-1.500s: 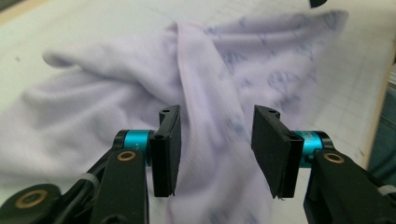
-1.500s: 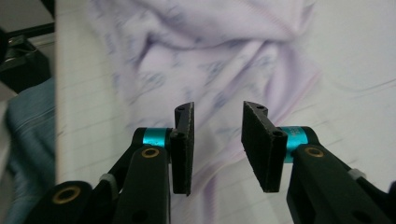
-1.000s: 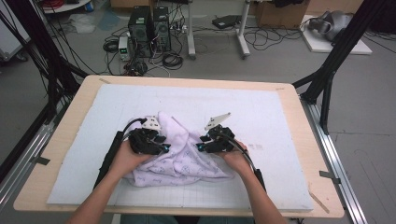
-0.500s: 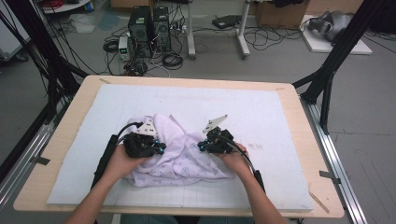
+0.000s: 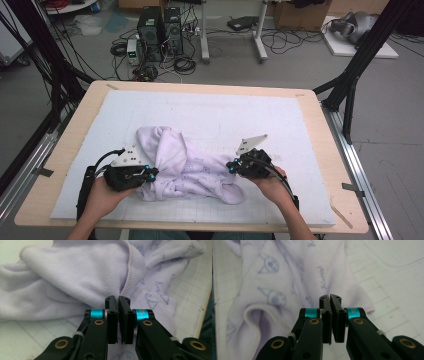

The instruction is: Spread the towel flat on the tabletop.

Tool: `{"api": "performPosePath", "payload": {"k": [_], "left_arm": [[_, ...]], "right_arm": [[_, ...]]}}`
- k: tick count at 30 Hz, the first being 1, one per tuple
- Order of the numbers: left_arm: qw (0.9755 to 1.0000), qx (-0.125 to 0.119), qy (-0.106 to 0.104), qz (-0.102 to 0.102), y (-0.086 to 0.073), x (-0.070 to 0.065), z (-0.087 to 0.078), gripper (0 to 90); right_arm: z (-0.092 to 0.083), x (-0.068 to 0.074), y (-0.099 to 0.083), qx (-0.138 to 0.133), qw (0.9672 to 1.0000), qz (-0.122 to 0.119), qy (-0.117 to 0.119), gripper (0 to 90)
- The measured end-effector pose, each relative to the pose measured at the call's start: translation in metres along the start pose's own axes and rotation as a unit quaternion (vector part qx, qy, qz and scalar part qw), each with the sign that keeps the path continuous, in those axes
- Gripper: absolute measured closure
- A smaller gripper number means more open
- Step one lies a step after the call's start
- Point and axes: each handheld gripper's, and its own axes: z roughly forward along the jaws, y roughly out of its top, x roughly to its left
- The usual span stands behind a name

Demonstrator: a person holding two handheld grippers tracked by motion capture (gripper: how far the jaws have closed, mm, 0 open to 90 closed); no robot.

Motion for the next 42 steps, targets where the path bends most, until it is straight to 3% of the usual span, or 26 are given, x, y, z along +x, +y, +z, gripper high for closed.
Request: {"api": "performPosePath", "payload": {"k": [3, 5, 10, 12, 17, 21, 24, 28, 33, 36, 42], "left_arm": [[1.0, 0.002, -0.003, -0.002, -0.003, -0.002, -0.005, 83.9], [1.0, -0.001, 0.003, -0.002, 0.001, 0.0, -0.009, 74.2], [0.9995, -0.028, 0.013, -0.003, 0.036, 0.007, -0.01, 51.9], [0.9994, -0.035, 0.006, -0.002, 0.052, 0.011, 0.0, 50.5], [0.9997, -0.02, -0.003, -0.01, 0.079, 0.015, 0.042, 46.0], [0.9998, 0.021, -0.005, -0.001, 0.085, 0.013, 0.077, 43.7], [0.9982, 0.059, -0.004, 0.011, 0.082, 0.014, 0.097, 43.8], [0.9958, 0.09, 0.0, 0.017, 0.077, 0.018, 0.108, 53.5], [0.9932, 0.114, -0.006, 0.023, 0.068, 0.023, 0.112, 79.2], [0.9939, 0.107, -0.012, 0.023, 0.067, 0.024, 0.11, 89.3], [0.9969, 0.074, -0.012, 0.023, 0.07, 0.024, 0.093, 89.7]], "right_arm": [[0.001, 0.003, -0.008, 0.001, 0.9999, 0.007, 0.016, 87.4], [0.0, 0.003, -0.008, -0.006, 0.9998, 0.007, 0.02, 83.0], [-0.001, -0.01, 0.0, -0.026, 0.9996, 0.014, 0.0, 69.7], [0.002, -0.017, 0.002, -0.028, 0.9993, 0.021, -0.013, 64.1], [0.016, -0.031, 0.001, -0.015, 0.9984, 0.045, -0.032, 54.6], [0.025, -0.036, -0.001, -0.004, 0.9982, 0.054, -0.028, 53.6], [0.031, -0.039, -0.003, 0.004, 0.9981, 0.057, -0.022, 55.1], [0.038, -0.039, -0.005, 0.005, 0.9983, 0.055, -0.019, 61.8], [0.038, -0.038, -0.008, -0.004, 0.9983, 0.05, -0.029, 79.7], [0.036, -0.039, -0.008, -0.005, 0.9986, 0.048, -0.022, 85.3], [0.021, -0.035, -0.009, -0.019, 0.9985, 0.044, -0.028, 86.1]]}}
